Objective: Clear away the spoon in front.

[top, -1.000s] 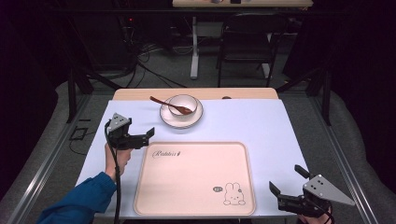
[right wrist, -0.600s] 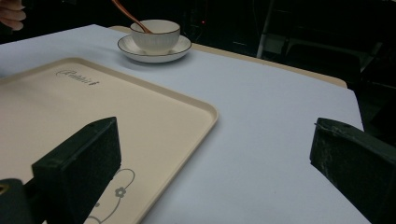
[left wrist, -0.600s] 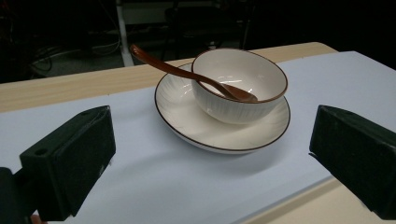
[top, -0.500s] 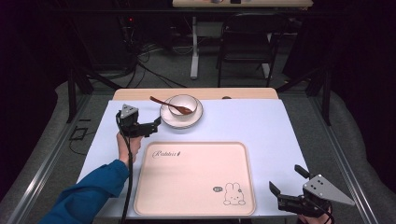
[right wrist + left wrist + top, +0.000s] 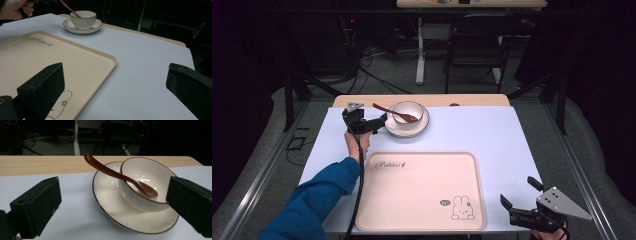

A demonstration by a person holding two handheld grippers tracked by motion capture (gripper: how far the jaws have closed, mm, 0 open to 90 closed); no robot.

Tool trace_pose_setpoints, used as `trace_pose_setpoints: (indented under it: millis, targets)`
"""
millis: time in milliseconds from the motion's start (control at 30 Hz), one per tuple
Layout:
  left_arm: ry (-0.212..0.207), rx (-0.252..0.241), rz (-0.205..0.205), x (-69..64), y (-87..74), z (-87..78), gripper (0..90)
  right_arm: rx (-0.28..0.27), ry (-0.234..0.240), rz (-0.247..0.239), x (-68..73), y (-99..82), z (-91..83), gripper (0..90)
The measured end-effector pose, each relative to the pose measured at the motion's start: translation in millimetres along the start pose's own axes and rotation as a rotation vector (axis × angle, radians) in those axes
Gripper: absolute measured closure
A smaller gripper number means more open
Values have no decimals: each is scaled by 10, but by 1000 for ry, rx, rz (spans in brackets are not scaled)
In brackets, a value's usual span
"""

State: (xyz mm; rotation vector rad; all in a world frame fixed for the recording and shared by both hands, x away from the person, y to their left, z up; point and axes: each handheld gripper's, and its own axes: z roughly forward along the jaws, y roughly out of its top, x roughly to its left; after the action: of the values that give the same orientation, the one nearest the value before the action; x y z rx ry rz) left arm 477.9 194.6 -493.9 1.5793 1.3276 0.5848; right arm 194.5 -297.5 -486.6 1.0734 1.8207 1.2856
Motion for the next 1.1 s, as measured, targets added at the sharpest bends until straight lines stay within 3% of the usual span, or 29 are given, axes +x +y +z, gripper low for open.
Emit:
trace_pose_setpoints:
  millis: [233,533,700,867,1100]
  targets:
    - [26,21,8,-25,72,170,16,1,1,2,-2,-2,-1,9]
    - [49,7,37,-43,66,321,208,1,0,2,-1,-2,-1,9]
    - [60,6,3,-28,41,392,298,1,-3,4,-5,-2,1,10]
    - [50,-3,-5,-32,42,435,371,3,-2,4,-4,-3,1,10]
    - [70,-5,-10,-29,31,449,489,5,-2,5,-5,-3,3,10]
